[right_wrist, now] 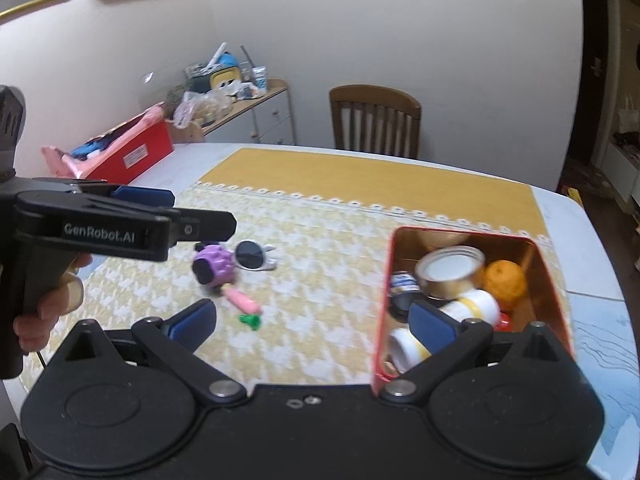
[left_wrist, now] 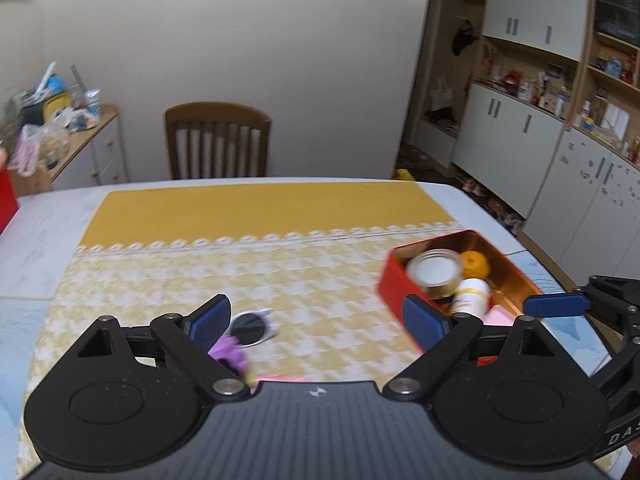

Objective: Organize rigid objects
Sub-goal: 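Withdraw both open tools from the tin toward the purple toy, then grasp the purple toy with the left tool while the right tool grasps the green pawn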

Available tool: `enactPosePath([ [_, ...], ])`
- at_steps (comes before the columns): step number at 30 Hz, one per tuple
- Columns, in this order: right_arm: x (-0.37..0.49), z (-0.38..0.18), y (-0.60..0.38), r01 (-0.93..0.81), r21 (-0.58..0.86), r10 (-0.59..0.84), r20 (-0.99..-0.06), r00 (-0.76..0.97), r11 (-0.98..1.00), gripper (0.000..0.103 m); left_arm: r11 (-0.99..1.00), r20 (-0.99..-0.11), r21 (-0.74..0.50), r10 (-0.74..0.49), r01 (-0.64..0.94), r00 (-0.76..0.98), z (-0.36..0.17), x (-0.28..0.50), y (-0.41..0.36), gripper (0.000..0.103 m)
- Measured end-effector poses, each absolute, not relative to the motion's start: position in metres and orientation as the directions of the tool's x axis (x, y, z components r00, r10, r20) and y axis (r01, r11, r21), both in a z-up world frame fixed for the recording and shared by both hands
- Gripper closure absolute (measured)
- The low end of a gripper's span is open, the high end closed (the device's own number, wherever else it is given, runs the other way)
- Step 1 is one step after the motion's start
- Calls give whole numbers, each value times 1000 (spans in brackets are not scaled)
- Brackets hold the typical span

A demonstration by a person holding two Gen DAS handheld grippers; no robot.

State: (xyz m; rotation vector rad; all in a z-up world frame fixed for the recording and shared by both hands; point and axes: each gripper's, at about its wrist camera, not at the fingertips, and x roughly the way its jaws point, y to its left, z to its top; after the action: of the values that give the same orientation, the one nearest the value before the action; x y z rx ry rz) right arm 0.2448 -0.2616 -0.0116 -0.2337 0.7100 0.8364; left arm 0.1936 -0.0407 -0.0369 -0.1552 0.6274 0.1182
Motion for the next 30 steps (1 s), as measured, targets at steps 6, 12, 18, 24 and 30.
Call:
enactPosePath([
  [6,239,-24,-231,-751,86,590,-678,438,655,0,968,-607,-107,116,-226,786,-47,184,-1,10],
  [12,237,-45,-202,-751,83,568,-709,418,655,0,964,-618,-71,160,-257,770,-64,181,19,10],
  [18,237,-66,-177,-747,73,544,-732,410,660,1,968,-645,-50,156,-245,748,-87,188,25,10],
  [24,243,-87,-160,-738,87,522,-762,383,669,6,970,-686,-76,117,-231,718,-111,202,29,10],
  [30,249,-104,-148,-732,115,517,-781,352,672,17,969,-712,-105,83,-222,698,-127,217,34,10],
])
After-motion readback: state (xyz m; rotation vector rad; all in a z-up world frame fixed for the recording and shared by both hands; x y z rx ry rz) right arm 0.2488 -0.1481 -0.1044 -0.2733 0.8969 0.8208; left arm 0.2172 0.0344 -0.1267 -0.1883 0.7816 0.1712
